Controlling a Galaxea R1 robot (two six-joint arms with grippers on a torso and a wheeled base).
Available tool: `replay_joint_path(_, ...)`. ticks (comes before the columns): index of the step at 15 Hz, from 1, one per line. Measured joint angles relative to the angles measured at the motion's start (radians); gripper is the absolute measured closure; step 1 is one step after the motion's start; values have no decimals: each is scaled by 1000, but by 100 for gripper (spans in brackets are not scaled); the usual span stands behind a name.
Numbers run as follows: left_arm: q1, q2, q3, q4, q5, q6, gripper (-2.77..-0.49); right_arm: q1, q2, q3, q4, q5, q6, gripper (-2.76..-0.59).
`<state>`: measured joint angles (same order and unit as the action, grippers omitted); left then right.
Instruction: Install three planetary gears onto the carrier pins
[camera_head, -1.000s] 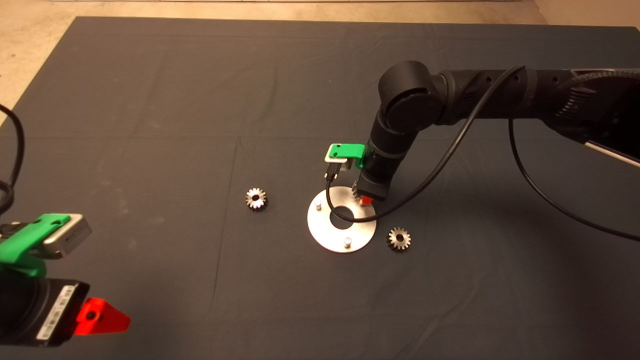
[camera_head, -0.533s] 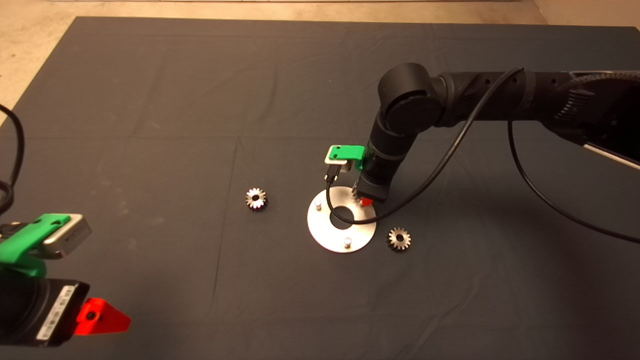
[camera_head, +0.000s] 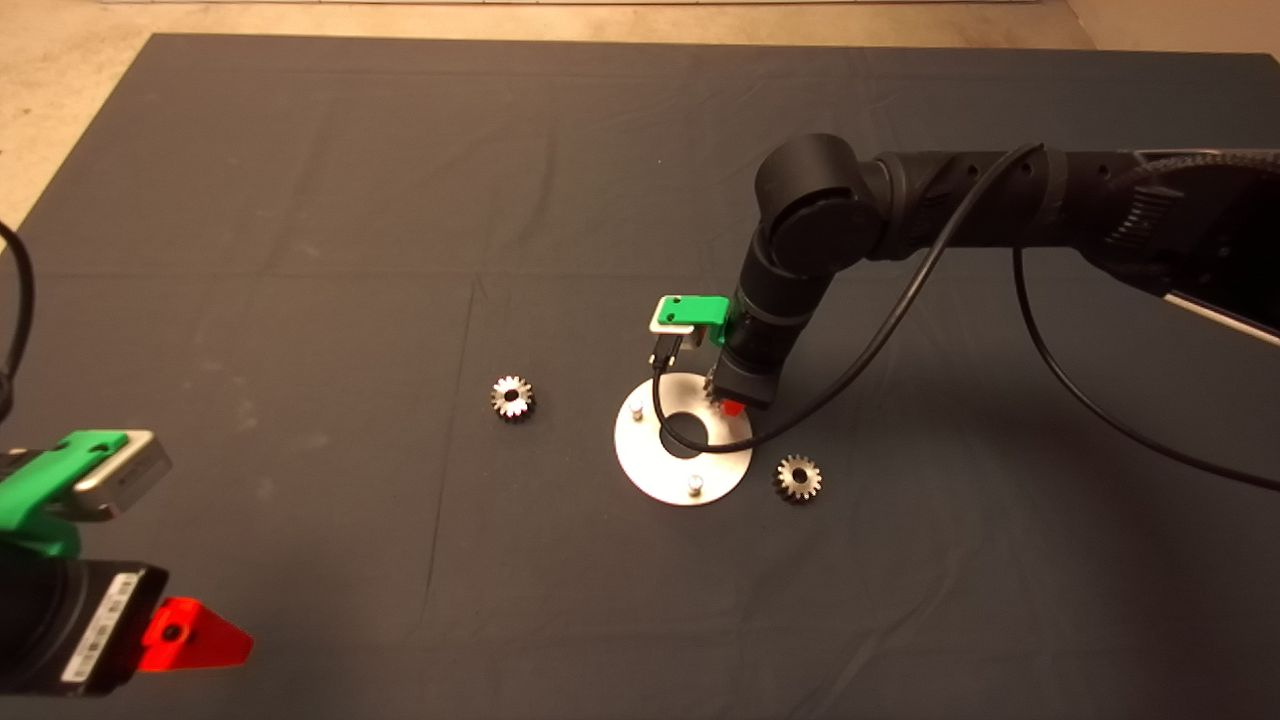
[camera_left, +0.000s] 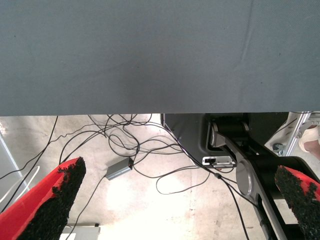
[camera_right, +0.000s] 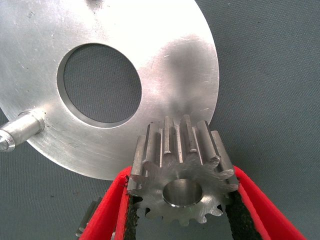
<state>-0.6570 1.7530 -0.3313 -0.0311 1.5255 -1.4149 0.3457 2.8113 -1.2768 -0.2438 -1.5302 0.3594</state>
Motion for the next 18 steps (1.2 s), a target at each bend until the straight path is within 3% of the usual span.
replay_joint_path(18, 0, -13, 0, -7, 0, 11, -275, -3, -3, 13, -4, -1, 0, -105)
